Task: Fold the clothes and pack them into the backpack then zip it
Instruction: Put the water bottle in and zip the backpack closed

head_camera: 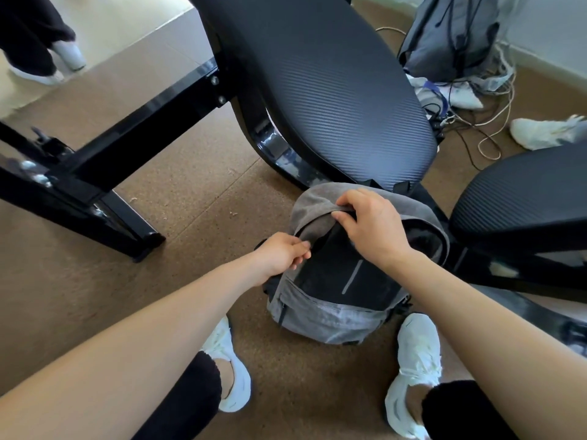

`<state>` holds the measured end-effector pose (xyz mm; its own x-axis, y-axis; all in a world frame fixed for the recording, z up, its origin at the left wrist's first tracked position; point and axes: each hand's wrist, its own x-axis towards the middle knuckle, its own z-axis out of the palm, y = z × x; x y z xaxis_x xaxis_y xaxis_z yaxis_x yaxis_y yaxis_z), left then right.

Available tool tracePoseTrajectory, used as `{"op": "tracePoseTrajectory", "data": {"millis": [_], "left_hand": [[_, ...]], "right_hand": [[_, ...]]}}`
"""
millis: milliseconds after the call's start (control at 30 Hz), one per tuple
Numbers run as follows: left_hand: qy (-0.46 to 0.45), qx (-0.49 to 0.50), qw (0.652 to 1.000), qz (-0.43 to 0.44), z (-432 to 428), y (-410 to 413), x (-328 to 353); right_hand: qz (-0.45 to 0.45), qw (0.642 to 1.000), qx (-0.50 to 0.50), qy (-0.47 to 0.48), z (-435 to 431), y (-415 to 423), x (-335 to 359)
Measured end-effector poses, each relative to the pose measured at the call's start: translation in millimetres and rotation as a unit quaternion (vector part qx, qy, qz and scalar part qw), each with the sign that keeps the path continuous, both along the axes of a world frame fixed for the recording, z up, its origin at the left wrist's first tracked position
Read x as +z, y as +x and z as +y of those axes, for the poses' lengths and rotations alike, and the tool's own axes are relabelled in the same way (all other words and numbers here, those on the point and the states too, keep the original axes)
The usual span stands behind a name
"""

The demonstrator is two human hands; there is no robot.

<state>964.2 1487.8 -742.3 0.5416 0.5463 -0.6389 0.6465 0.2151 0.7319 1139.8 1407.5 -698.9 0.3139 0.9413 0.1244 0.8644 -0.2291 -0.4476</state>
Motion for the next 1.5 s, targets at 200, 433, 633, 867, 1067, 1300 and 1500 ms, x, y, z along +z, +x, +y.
{"op": "tracePoseTrajectory", "data": {"millis": [200,433,633,867,1067,1300,1500], "left_hand": [[0.015,0.050,0.992,-0.113,-0.5,9.9,34.6],[0.071,0.056,0.985,-0.144,5.5,19.8,56.4],[0.069,0.073,0.992,-0.079,11.1,25.9,58.1],[0.114,0.089,0.989,0.030,7.6,41.2,54.4],[0.100,0.164,0.981,0.033,3.8,50.2,46.8],[-0.157,0.210,0.964,0.031,8.1,48.2,42.0],[-0.144,0.256,0.953,-0.078,7.7,54.2,36.7]], "right_hand": [[0.036,0.999,0.010,-0.002,2.1,-0.4,-0.3],[0.112,0.993,0.015,-0.011,-0.1,5.0,5.8],[0.039,0.990,-0.080,-0.106,-4.0,22.2,6.2],[0.081,0.992,-0.059,-0.083,-2.4,25.6,11.6],[0.093,0.991,-0.048,-0.081,-3.3,30.9,13.2],[0.097,0.991,-0.047,-0.077,-4.5,34.2,16.5],[0.125,0.990,-0.053,-0.039,-5.0,31.5,9.6]]}}
